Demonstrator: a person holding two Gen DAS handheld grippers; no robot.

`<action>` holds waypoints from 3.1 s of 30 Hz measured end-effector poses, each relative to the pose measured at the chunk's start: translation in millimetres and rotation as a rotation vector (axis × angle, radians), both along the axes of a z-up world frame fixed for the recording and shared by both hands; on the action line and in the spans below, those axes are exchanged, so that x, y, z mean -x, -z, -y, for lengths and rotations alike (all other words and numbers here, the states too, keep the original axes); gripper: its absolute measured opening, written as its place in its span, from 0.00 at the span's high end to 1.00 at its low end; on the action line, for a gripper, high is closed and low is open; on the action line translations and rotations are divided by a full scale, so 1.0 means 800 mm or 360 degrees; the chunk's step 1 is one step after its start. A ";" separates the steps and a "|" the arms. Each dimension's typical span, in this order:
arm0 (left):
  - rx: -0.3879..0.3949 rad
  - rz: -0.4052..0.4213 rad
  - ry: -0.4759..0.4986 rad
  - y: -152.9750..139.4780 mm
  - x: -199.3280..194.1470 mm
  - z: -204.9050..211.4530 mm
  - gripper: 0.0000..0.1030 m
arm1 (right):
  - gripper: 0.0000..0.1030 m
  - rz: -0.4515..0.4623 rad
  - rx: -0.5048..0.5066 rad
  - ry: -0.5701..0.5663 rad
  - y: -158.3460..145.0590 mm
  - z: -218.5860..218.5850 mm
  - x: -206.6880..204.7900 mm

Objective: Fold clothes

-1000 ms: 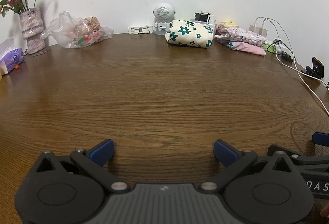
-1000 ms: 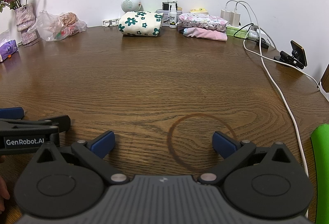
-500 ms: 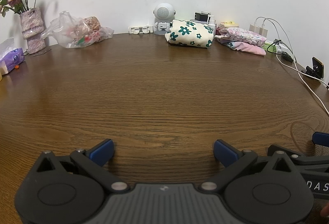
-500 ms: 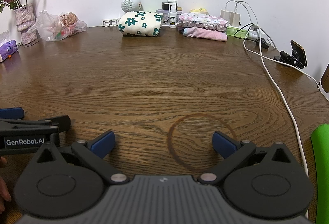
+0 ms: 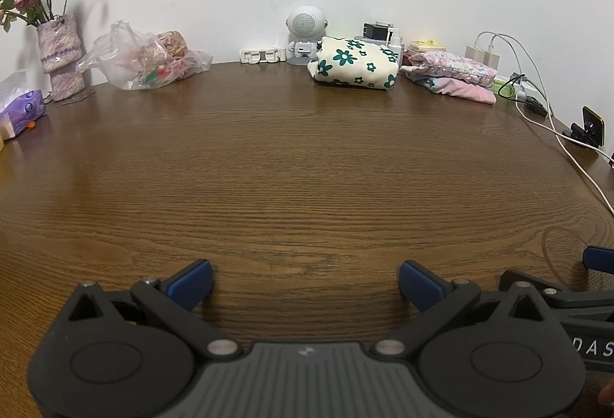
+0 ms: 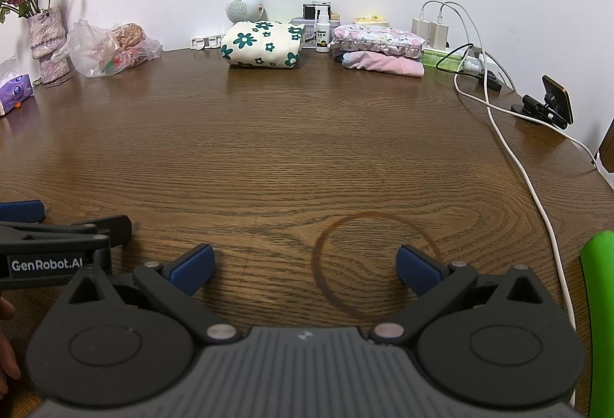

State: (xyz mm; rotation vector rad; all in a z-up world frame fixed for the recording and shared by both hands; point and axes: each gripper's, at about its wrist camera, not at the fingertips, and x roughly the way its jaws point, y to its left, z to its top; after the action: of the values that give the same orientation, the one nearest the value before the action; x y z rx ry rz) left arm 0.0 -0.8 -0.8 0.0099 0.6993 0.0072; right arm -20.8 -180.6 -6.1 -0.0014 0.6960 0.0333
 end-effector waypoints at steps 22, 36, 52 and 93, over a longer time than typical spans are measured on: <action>0.0000 0.0000 0.0000 0.000 0.000 -0.001 0.00 | 0.00 0.0000 -0.0001 0.0000 0.000 -0.002 0.001; -0.0002 -0.0001 -0.0003 0.000 0.000 0.000 0.00 | 0.00 -0.0002 0.0000 0.0000 -0.001 -0.005 0.001; -0.0009 -0.0046 0.0012 -0.004 -0.003 -0.002 0.00 | 0.00 -0.0002 -0.0001 -0.0009 0.000 -0.004 0.000; 0.0541 0.0115 0.0567 -0.136 -0.389 0.171 0.97 | 0.92 -0.0093 -0.0418 -0.0041 -0.150 0.221 -0.418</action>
State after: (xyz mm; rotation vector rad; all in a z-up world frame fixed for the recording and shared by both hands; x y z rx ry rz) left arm 311.0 -137.5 107.8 -0.1909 0.6117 -0.4508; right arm 313.5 -357.4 114.2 0.2432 0.7462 0.1495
